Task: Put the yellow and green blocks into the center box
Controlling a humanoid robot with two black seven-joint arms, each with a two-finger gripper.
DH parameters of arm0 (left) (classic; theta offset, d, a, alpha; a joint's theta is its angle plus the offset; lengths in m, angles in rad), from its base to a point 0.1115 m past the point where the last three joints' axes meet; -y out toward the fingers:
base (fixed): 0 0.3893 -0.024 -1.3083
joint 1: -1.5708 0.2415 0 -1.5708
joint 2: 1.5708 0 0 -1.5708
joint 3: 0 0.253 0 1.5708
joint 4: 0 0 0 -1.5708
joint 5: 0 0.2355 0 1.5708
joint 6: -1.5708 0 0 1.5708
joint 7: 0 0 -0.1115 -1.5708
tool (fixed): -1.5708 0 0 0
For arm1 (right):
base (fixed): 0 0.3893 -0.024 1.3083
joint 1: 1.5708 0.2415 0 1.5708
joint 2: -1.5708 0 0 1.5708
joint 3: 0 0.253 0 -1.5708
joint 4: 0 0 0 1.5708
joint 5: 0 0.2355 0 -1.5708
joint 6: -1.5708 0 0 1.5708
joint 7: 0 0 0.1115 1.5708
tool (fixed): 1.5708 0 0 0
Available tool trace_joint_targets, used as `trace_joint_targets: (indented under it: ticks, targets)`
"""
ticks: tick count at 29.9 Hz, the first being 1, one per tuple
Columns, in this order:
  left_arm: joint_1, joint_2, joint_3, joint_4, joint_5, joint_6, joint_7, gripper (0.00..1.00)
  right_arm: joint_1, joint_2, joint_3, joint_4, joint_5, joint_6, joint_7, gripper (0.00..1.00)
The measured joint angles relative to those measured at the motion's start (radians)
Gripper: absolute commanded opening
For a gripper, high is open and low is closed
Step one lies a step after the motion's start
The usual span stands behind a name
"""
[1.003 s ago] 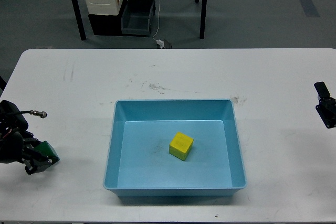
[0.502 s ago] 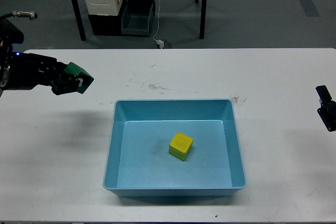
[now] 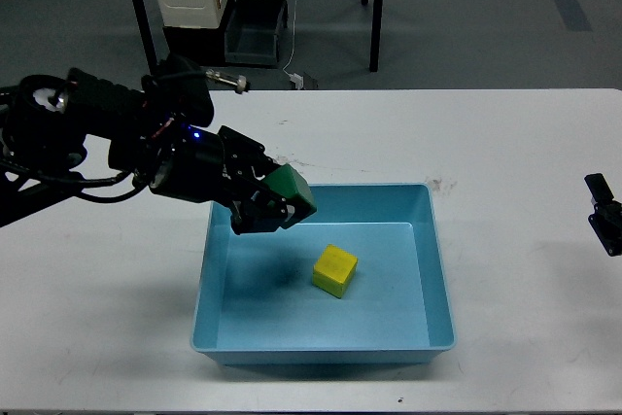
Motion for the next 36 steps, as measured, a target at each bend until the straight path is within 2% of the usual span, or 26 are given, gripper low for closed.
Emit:
trace_joint_targets:
  ticks: [4, 10, 13, 22, 27, 30, 34, 36]
  targets:
    - [-0.002, -0.064, 0.087, 0.018, 0.096, -0.005, 0.000, 0.38, 0.000, 0.008, 0.000, -0.003, 0.000, 0.000, 0.000, 1.00]
    - [0.009, -0.134, 0.140, 0.086, 0.155, -0.005, 0.000, 0.49, 0.000, 0.018, 0.001, -0.004, 0.000, 0.000, 0.001, 1.00]
    - [0.015, -0.156, 0.165, 0.118, 0.157, -0.005, 0.000, 0.62, 0.000, 0.019, 0.002, -0.004, 0.000, 0.000, 0.001, 1.00]
    - [0.017, -0.190, 0.195, 0.180, 0.158, -0.005, 0.000, 0.81, 0.001, 0.021, -0.002, -0.003, 0.000, 0.000, 0.001, 1.00]
    - [0.017, -0.217, 0.170, 0.219, 0.158, -0.005, 0.000, 0.99, 0.002, 0.064, -0.003, -0.003, 0.000, 0.000, 0.001, 1.00]
    - [0.022, -0.212, 0.097, 0.211, 0.052, -0.005, 0.000, 1.00, 0.012, 0.096, -0.002, 0.004, 0.005, 0.008, 0.000, 1.00]
    - [0.100, -0.182, 0.018, 0.159, -0.264, 0.002, 0.000, 1.00, 0.047, 0.145, -0.001, 0.009, 0.046, 0.032, -0.019, 1.00]
    - [0.153, -0.158, -0.028, 0.129, -0.387, 0.057, 0.000, 1.00, 0.071, 0.177, -0.001, 0.009, 0.120, 0.071, -0.040, 1.00]
